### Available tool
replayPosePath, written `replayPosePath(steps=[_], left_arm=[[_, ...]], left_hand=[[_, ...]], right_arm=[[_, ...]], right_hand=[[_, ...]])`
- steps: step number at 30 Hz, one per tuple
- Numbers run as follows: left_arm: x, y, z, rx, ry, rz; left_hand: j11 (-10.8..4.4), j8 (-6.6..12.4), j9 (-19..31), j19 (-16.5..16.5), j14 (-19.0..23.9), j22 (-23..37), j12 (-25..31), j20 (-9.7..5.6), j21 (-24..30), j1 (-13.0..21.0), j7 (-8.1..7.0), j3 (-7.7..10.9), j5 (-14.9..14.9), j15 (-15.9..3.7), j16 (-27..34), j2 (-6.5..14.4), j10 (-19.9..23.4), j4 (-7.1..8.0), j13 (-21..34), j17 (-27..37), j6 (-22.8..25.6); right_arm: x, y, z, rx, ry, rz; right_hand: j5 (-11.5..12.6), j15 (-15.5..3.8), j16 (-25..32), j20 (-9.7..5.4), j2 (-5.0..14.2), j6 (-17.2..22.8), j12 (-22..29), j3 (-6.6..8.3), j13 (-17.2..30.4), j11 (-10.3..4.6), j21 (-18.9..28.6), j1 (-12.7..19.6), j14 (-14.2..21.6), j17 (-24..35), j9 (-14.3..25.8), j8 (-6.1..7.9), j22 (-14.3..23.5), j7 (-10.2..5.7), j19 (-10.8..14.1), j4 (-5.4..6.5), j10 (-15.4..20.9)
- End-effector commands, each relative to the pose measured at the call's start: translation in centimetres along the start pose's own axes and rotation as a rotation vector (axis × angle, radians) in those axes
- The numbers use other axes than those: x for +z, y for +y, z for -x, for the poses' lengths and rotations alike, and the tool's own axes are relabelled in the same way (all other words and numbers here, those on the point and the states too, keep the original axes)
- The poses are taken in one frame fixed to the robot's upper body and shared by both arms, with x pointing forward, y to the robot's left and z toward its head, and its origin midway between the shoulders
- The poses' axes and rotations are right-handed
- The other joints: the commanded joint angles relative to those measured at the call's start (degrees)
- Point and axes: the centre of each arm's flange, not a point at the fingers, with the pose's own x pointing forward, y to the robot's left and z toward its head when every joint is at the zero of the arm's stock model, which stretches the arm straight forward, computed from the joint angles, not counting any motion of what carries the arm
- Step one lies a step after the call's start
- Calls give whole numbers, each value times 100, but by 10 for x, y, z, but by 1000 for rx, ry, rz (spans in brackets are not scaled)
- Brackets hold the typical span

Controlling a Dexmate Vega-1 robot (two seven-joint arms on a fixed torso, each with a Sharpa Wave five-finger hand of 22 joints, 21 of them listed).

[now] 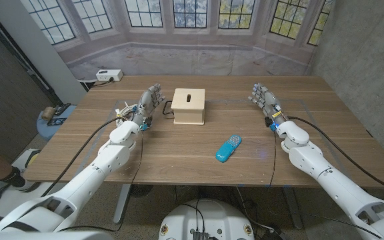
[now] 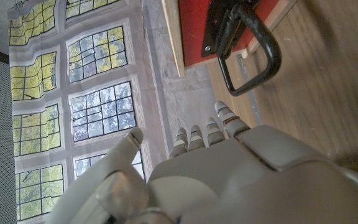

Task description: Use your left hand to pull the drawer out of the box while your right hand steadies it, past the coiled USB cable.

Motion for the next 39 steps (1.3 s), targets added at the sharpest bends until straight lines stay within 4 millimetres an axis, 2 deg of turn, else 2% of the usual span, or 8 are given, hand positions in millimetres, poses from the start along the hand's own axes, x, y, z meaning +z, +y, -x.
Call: replayPosePath(steps=[1, 26, 39], left_arm=[[0, 1, -13, -62, -7, -3], [12, 8, -12, -75, 8, -56], [29, 1, 8, -73, 27, -138]], left_hand=[[60, 50, 26, 51, -2, 24, 27, -7, 37, 70, 24, 49, 35, 49, 24, -2, 26, -16, 15, 12, 33], [78, 43, 21, 26, -41, 21, 21, -8, 31, 125, 56, 41, 30, 70, 0, -1, -12, -126, 4, 4, 53], [99, 38, 19, 25, -40, 19, 27, -3, 32, 159, 58, 31, 32, 80, 4, -1, -8, -190, -1, 4, 53]], right_arm=[[-5, 20, 23, -54, -4, -43], [-5, 24, 7, -29, 2, -16], [-1, 8, -5, -14, 0, -11]], right_hand=[[27, -157, 28, -59, -14, 77, 40, 15, 22, 5, 31, 53, 59, 3, 12, 43, 26, 9, 52, -18, 53], [20, -155, 31, -49, -7, 54, 29, 20, 20, 21, 26, 140, -7, -52, 6, 42, 27, 34, 6, -139, 17], [13, -153, 39, -49, 6, 36, 24, 23, 19, 44, 29, 187, -38, -77, 4, 41, 27, 54, -10, -202, -14]])
